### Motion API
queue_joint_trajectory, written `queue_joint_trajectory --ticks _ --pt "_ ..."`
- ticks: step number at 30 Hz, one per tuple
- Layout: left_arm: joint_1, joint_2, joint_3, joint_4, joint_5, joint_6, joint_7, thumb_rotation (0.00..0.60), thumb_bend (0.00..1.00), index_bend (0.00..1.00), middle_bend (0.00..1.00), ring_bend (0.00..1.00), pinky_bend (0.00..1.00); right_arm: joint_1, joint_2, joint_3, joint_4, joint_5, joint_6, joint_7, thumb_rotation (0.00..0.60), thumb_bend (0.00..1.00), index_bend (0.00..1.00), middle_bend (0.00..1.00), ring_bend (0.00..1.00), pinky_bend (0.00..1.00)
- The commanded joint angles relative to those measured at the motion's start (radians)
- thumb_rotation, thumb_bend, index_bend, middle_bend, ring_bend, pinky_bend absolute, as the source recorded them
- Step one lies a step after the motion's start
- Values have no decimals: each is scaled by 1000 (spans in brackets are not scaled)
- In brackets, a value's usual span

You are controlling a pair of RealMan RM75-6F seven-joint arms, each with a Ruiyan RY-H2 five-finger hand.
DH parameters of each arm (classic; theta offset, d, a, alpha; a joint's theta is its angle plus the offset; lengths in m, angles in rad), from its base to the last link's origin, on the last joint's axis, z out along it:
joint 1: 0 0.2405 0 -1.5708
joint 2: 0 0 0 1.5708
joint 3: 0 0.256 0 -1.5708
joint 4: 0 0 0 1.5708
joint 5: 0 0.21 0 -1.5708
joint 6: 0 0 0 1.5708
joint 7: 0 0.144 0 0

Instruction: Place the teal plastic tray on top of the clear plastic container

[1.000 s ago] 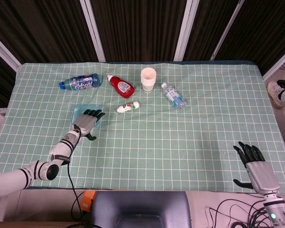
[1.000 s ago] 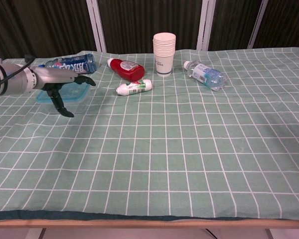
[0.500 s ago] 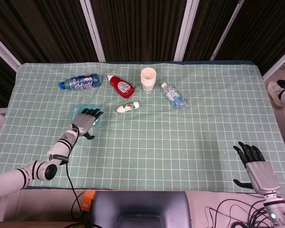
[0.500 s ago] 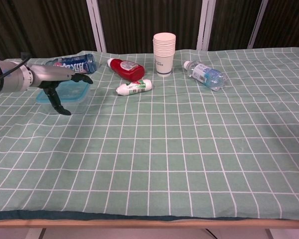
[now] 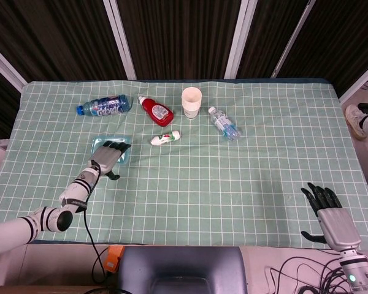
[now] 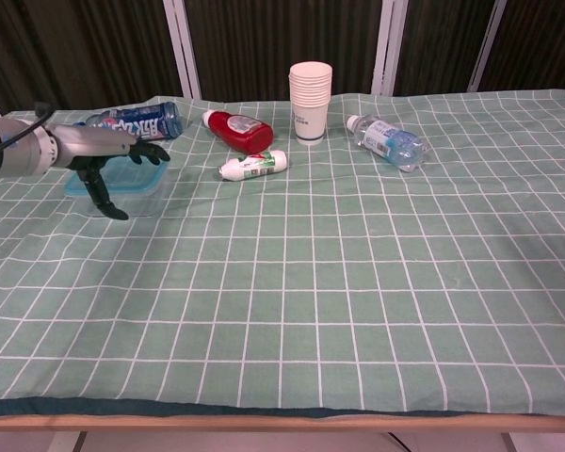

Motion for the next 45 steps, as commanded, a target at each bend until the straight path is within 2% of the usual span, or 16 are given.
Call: queue_joint_trajectory --ticks 1,13,24,38,45 --pt "0 -5 4 8 -4 -4 3 600 211 0 101 99 94 0 0 0 0 0 0 1 600 67 0 0 0 0" --pt "7 -6 7 13 7 5 5 600 212 0 103 99 93 0 -1 -1 0 1 -1 -4 600 67 0 0 0 0" --pt "14 36 1 -64 42 61 28 600 211 0 110 102 93 2 -3 -2 -1 1 -5 -7 600 67 0 0 0 0" --pt "41 85 40 -233 85 188 157 600 210 0 187 165 95 3 -1 -6 -2 -8 -7 -5 600 67 0 0 0 0" --pt "53 97 38 -263 91 217 179 600 211 0 187 165 95 4 -2 -8 -3 -11 -8 -10 600 67 0 0 0 0"
